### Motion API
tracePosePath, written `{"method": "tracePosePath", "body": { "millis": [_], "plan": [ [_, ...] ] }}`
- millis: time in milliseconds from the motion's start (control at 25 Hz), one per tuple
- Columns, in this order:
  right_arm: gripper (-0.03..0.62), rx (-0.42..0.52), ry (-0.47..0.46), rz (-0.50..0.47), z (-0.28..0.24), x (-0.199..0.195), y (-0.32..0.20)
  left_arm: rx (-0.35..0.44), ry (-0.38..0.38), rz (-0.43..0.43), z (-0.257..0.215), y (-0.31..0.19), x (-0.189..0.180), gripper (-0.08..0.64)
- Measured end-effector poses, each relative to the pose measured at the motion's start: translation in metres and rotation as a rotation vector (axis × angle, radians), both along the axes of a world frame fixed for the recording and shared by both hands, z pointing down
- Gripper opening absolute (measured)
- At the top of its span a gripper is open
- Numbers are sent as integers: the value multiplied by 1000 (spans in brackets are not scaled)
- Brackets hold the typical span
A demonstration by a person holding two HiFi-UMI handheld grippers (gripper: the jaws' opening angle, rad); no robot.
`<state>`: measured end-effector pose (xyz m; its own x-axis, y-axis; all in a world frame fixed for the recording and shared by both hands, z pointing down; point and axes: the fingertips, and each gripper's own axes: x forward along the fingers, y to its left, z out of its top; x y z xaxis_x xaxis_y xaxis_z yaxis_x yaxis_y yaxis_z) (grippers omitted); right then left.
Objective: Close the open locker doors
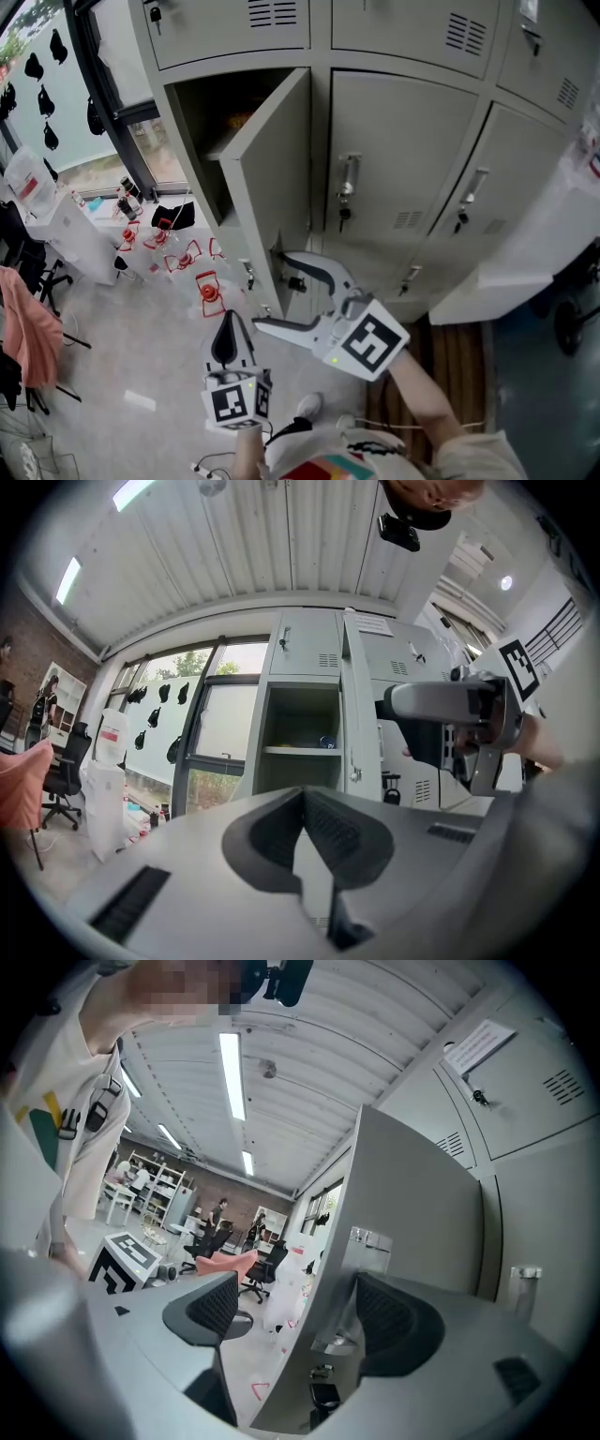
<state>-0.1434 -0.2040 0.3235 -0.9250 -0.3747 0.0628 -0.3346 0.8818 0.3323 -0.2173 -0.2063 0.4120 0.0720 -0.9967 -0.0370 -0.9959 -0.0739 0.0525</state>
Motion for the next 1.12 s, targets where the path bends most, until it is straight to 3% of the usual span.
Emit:
{"method": "tracePosePath", "body": {
  "millis": [680,1120],
  "plan": [
    [377,-30,-3,-36,8,-28,-10,-10,13,-42,7,7,-26,5],
    [378,-20,21,-37,13,-68,-30,-38,30,-88,16,17,-52,5]
  ]
}}
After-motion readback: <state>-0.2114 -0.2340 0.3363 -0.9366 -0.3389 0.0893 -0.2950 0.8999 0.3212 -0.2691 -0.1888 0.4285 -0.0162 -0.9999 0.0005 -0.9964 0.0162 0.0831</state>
